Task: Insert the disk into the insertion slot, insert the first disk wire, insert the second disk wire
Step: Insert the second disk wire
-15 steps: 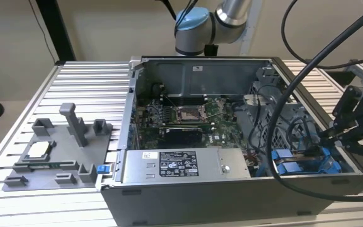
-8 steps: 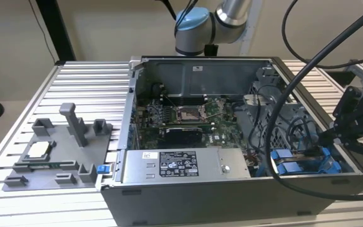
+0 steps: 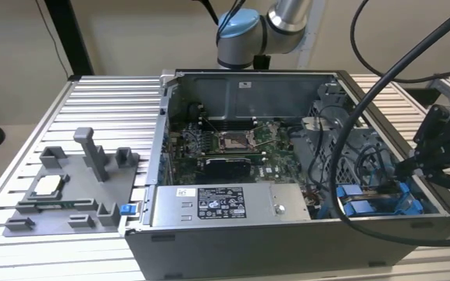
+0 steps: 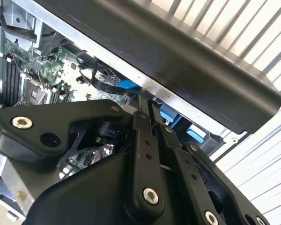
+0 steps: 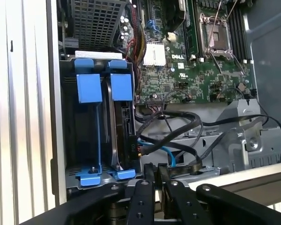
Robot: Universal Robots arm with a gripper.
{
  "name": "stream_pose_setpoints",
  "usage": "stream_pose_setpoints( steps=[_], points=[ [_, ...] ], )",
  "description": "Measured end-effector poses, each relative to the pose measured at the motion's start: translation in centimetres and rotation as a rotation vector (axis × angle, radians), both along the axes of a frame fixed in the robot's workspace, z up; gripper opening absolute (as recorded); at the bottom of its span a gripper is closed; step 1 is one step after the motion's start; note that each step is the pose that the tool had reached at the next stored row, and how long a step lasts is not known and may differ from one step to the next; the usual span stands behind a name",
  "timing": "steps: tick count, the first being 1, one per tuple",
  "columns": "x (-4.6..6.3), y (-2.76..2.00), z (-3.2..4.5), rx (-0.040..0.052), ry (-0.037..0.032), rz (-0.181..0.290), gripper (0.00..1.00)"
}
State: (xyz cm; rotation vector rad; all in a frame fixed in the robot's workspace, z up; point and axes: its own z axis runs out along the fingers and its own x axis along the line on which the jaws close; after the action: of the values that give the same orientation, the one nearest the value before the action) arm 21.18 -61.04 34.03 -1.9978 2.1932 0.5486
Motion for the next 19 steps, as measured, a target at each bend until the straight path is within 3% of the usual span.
stream_pose_setpoints(
  steps=[7, 14, 15, 19],
  points=[
    [0.0, -0.02, 1.43, 0.0163, 0.0029, 0.0, 1.0],
    [0.0, -0.04, 2.39, 0.025, 0.0028, 0.0, 1.0],
    [0.0, -0.05, 2.46, 0.0258, 0.0028, 0.0, 0.0],
    [0.0, -0.05, 2.63, 0.0285, 0.0028, 0.0, 0.0]
  ],
)
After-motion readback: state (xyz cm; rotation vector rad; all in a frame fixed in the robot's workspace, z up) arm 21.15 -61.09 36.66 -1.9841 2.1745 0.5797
